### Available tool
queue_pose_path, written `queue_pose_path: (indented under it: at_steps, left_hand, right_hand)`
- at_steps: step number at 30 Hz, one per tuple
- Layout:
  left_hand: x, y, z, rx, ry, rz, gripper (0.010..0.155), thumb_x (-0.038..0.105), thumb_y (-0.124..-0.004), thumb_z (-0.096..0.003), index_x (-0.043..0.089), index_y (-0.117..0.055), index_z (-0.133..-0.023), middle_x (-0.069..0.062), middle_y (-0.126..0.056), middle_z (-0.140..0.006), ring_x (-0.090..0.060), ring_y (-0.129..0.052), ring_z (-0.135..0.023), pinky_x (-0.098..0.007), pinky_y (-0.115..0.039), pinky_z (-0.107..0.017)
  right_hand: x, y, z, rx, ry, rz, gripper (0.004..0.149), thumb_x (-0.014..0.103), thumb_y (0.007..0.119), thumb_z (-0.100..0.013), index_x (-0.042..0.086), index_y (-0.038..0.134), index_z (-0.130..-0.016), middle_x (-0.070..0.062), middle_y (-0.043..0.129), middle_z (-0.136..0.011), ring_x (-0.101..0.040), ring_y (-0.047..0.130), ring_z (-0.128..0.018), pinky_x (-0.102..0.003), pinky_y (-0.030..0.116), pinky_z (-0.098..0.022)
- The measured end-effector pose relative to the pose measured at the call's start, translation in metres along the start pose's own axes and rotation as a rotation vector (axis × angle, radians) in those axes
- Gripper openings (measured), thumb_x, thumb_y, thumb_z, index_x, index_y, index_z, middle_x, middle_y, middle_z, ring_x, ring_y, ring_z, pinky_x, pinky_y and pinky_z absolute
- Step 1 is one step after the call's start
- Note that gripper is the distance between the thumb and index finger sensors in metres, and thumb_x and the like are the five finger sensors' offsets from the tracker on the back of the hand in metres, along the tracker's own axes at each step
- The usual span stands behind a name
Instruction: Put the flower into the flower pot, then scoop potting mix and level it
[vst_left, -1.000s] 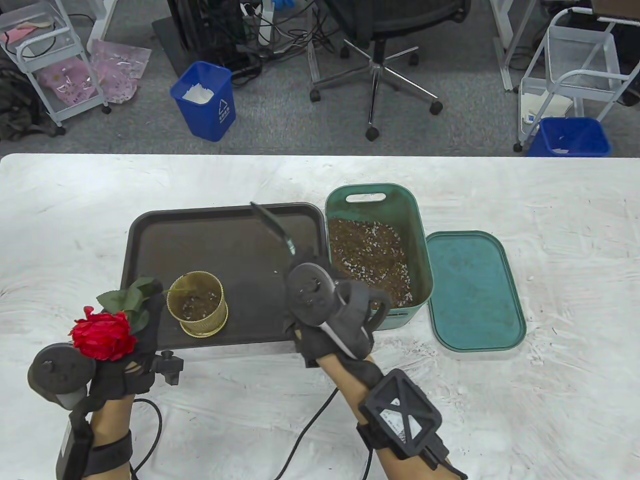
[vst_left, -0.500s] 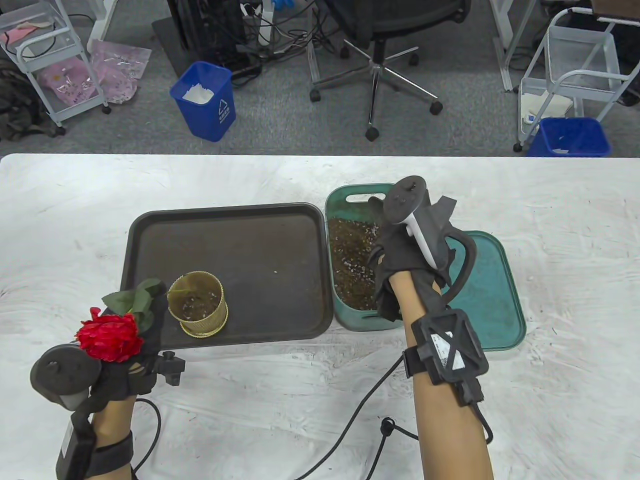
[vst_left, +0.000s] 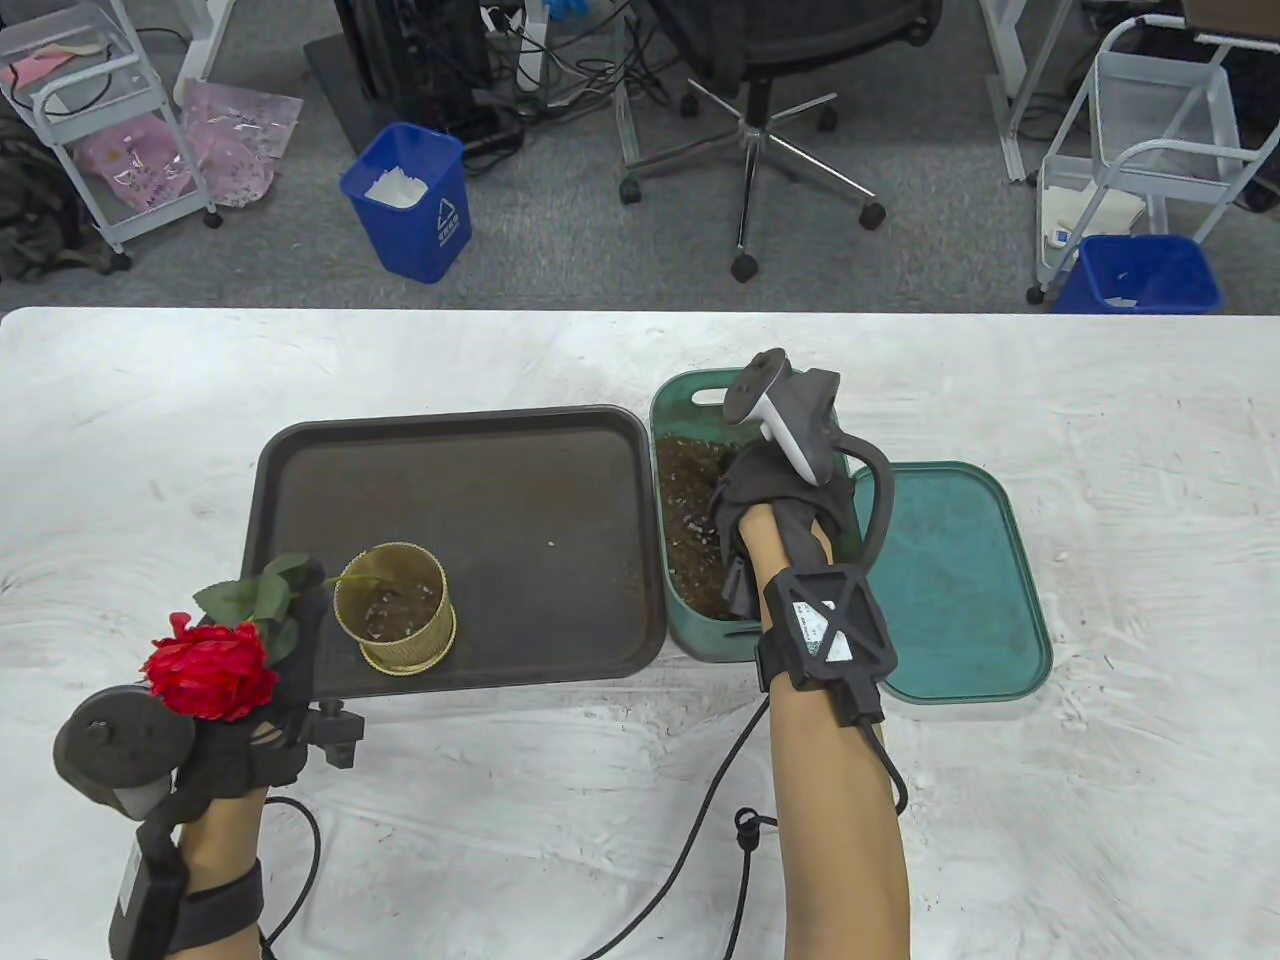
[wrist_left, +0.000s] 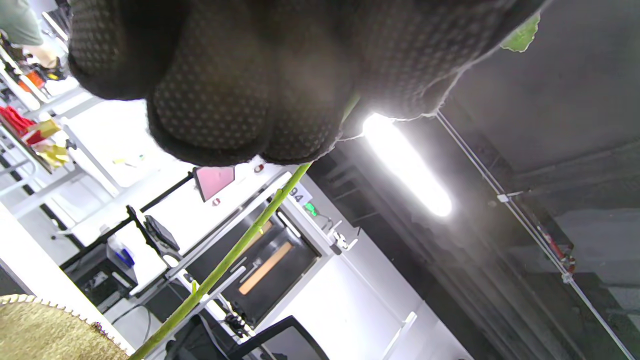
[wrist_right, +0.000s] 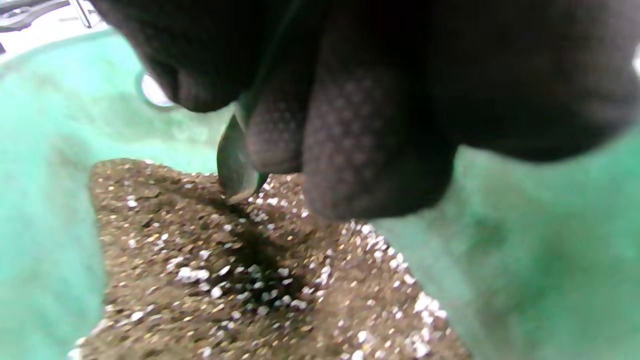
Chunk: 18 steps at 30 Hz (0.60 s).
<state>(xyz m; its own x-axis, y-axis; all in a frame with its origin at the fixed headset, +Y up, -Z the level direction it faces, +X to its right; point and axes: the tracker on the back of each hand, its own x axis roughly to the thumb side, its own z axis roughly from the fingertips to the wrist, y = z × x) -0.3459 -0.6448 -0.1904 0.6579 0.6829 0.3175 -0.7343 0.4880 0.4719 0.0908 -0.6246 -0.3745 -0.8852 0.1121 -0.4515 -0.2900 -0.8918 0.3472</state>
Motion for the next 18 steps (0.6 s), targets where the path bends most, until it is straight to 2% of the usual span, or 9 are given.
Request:
queue_pose_path:
  at_steps: [4,7,12,18]
  left_hand:
    - [-0.003,0.003,0.000,0.009,0.010,-0.001,0.042,0.042,-0.085,-0.0413,0.024,-0.091,-0.079,0.000,-0.100,-0.067,-0.029,-0.106,-0.045,-0.044,-0.087,-0.044]
    - [-0.004,0.003,0.000,0.011,0.019,0.011,0.042,0.042,-0.085,-0.0413,0.024,-0.091,-0.079,0.000,-0.100,-0.067,-0.028,-0.106,-0.045,-0.044,-0.087,-0.044]
    - [-0.001,0.001,0.000,0.004,0.009,0.004,0.042,0.042,-0.085,-0.0411,0.024,-0.091,-0.079,-0.001,-0.100,-0.067,-0.028,-0.106,-0.044,-0.044,-0.087,-0.044]
    - [0.000,0.000,0.000,-0.001,0.002,0.001,0.042,0.042,-0.085,-0.0411,0.024,-0.091,-0.079,-0.001,-0.100,-0.067,-0.028,-0.106,-0.044,-0.044,-0.087,-0.044]
  right_hand:
    - [-0.001,0.006,-0.006,0.136,-0.027,-0.082,0.053,0.035,0.078,-0.041,0.005,0.079,-0.084,-0.011,0.101,-0.051,-0.027,0.106,-0.024,-0.041,0.094,-0.013]
    - [-0.007,0.014,-0.011,0.291,-0.052,-0.266,0.054,0.034,0.077,-0.041,0.002,0.077,-0.084,-0.012,0.101,-0.051,-0.027,0.106,-0.024,-0.040,0.094,-0.012]
    - [-0.021,0.015,-0.016,0.368,-0.057,-0.458,0.054,0.034,0.076,-0.041,0.001,0.077,-0.084,-0.012,0.101,-0.051,-0.026,0.106,-0.024,-0.039,0.094,-0.012]
    - [-0.043,0.012,-0.014,0.405,-0.049,-0.629,0.053,0.034,0.074,-0.041,0.002,0.077,-0.084,-0.011,0.101,-0.051,-0.025,0.107,-0.023,-0.038,0.094,-0.010]
